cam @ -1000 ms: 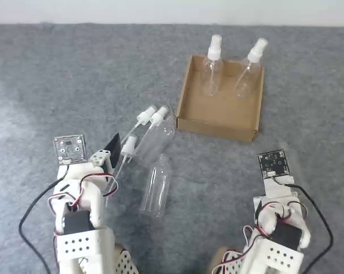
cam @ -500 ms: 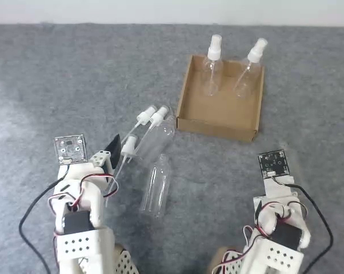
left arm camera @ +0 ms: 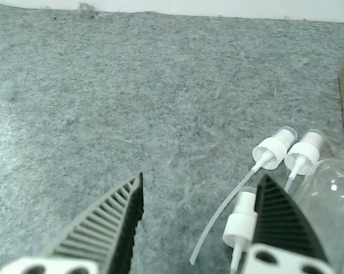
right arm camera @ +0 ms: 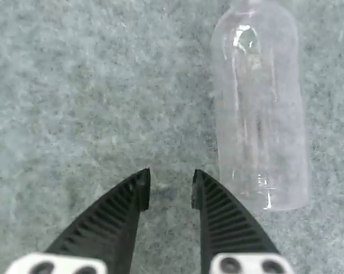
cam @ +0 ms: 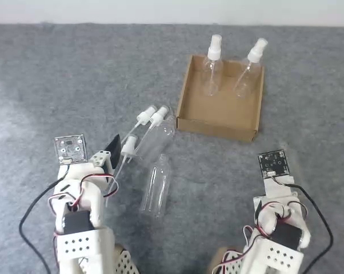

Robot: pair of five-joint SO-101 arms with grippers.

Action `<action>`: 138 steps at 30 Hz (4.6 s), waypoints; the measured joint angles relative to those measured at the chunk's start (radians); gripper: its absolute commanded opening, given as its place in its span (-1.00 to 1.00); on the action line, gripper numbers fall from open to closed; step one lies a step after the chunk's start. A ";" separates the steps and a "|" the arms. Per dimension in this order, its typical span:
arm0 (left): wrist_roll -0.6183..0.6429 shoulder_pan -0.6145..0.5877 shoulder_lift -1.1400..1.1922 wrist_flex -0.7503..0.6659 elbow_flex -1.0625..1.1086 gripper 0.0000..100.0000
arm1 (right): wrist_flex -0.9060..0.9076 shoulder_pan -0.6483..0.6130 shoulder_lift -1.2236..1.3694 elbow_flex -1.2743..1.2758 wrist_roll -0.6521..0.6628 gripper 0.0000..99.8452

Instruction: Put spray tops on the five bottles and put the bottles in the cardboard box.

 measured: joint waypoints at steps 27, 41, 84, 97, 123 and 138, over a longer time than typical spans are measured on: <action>0.000 0.000 0.000 0.000 0.000 -0.40 | 0.000 0.000 0.000 0.000 0.000 -0.80; 0.000 0.000 0.000 0.000 0.000 -0.40 | 0.000 0.000 0.000 0.000 0.000 -0.80; 0.000 0.000 0.000 0.000 0.000 -0.40 | 0.000 0.000 0.000 0.000 0.000 -0.80; 0.000 0.000 0.000 0.000 0.000 -0.40 | 0.000 0.000 0.000 0.000 0.000 -0.80; 0.000 0.064 0.000 0.046 0.000 -0.40 | -0.018 -0.086 0.000 -0.193 0.147 -0.69; 0.000 0.064 0.000 0.046 0.000 -0.40 | -0.023 -0.066 0.951 -0.865 0.140 -0.52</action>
